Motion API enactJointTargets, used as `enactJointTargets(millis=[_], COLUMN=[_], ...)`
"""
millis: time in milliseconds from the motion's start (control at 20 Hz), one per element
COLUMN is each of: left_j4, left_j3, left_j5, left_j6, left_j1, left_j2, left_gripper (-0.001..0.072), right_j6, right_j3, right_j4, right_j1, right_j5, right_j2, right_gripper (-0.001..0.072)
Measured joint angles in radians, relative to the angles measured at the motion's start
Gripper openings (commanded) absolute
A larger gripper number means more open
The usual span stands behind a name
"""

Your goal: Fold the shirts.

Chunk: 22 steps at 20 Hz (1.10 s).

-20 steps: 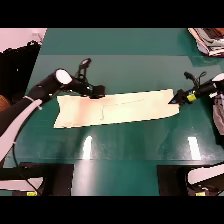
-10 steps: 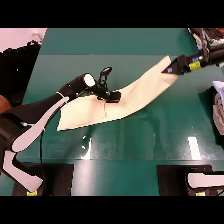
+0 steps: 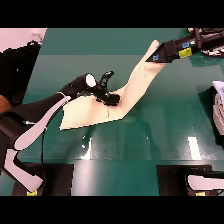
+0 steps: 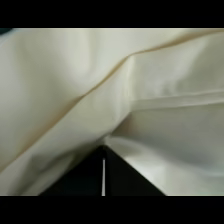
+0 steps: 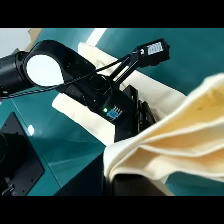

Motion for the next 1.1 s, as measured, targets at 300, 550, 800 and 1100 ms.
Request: enactJointTargets(millis=[300,550,800,1100], left_j4=[0.074,0.173,0.225,0.235], left_j3=[0.001,0.001,0.001,0.001], left_j5=[-0.042,-0.081,-0.124,-0.192], left_j6=[0.002,0.005,0.008,0.008], left_j1=[0.158,0.359,0.512,0.555], left_j2=[0.211,0.440,0.575,0.608], left_gripper=[0.0024,0.0024,0.0025,0.0024], right_j6=[-0.048,-0.114,-0.207,-0.184], right_j3=[0.008,0.010,0.010,0.005], right_j4=[0.001,0.003,0.001,-0.134], right_j1=[0.174,0.427,0.618,0.570], right_j5=[-0.077,-0.259,-0.373,-0.260], right_j2=[-0.019,-0.140,-0.288,-0.283], right_gripper=[0.0014,0.0081,0.0530,0.0486])
